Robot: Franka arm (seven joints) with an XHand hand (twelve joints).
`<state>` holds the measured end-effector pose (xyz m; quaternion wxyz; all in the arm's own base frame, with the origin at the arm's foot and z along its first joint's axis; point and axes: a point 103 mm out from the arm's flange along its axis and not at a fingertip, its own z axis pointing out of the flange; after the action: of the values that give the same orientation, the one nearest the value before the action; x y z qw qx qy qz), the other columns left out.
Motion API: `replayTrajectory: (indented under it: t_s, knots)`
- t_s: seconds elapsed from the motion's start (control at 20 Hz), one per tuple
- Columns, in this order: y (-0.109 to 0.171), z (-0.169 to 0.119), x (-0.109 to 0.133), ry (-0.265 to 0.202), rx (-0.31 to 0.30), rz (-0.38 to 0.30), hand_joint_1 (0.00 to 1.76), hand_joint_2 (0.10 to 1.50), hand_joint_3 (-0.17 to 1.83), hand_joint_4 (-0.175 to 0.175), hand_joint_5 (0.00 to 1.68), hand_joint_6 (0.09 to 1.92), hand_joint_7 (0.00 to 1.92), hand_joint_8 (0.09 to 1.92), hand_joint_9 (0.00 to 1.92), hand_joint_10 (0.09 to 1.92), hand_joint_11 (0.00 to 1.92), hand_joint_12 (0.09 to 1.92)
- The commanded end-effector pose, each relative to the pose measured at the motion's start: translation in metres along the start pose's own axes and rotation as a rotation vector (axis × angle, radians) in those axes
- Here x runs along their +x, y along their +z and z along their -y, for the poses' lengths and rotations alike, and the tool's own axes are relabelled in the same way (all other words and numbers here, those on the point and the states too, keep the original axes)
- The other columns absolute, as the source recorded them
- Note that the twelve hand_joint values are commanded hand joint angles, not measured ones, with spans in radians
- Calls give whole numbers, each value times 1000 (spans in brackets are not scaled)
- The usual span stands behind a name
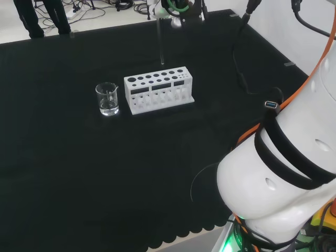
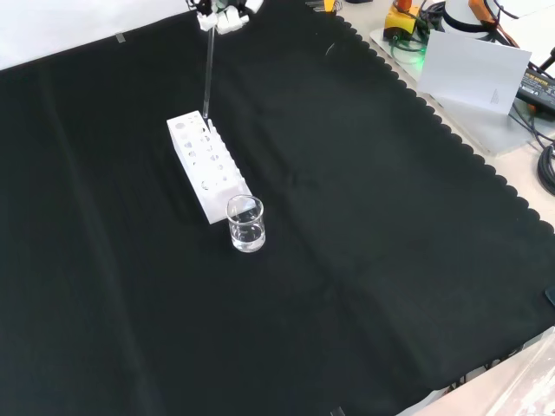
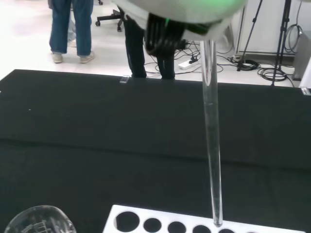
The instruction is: Stir in the beaker to the left of the white test tube rack with the glass rod.
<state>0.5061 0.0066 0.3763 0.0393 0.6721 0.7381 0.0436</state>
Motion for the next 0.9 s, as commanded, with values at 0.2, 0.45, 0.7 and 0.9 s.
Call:
replayTrajectory:
  t_s: [0.2,0.45,0.7,0.9]
  knots:
    - [-6,2,11,-17,10,-15,1314,666,722,-175,1183,590,1220,1074,1682,671,1670,672]
    - [-1,-5,27,-39,29,-54,1314,665,724,-175,1185,586,1221,1073,1685,670,1670,673]
    - [5,-8,53,-97,48,-89,1314,663,726,-175,1188,581,1221,1072,1687,668,1671,675]
    - [5,-3,74,-156,55,-88,1314,663,726,-175,1190,578,1222,1071,1688,667,1672,676]
